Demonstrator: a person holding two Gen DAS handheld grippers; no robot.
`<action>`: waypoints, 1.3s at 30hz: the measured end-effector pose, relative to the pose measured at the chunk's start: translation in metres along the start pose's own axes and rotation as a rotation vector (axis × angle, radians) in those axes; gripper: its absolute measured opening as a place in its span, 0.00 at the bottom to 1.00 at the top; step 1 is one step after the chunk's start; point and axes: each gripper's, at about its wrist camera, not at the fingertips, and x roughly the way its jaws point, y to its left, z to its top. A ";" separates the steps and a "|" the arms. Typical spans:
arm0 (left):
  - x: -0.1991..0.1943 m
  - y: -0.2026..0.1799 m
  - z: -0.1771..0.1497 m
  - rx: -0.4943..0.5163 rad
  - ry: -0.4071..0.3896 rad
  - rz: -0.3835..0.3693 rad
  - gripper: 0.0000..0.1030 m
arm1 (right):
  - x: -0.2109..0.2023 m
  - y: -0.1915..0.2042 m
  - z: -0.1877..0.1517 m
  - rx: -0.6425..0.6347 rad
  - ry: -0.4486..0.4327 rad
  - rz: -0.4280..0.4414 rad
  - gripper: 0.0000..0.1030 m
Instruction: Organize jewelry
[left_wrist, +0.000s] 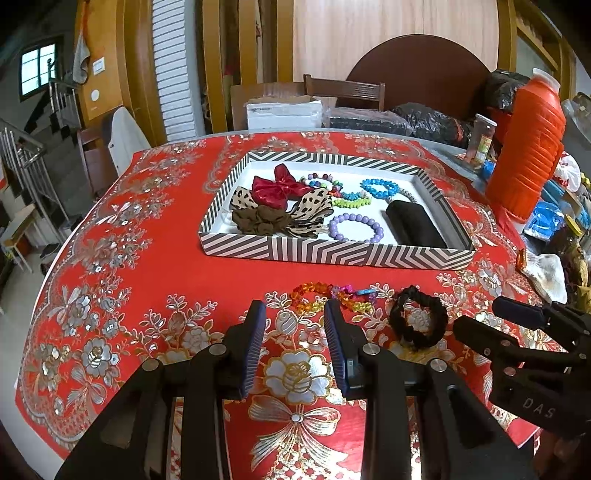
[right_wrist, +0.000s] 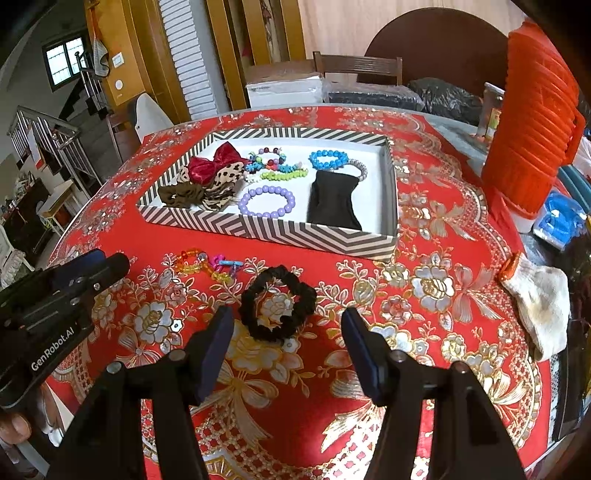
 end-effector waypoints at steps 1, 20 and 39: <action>0.001 0.001 0.000 -0.001 0.003 0.000 0.24 | 0.001 0.000 0.000 0.001 0.002 0.000 0.61; 0.025 0.050 -0.003 -0.115 0.119 -0.132 0.24 | 0.030 -0.030 -0.004 0.057 0.061 -0.018 0.62; 0.094 0.015 0.016 -0.017 0.234 -0.237 0.24 | 0.070 -0.022 0.012 -0.055 0.062 -0.013 0.52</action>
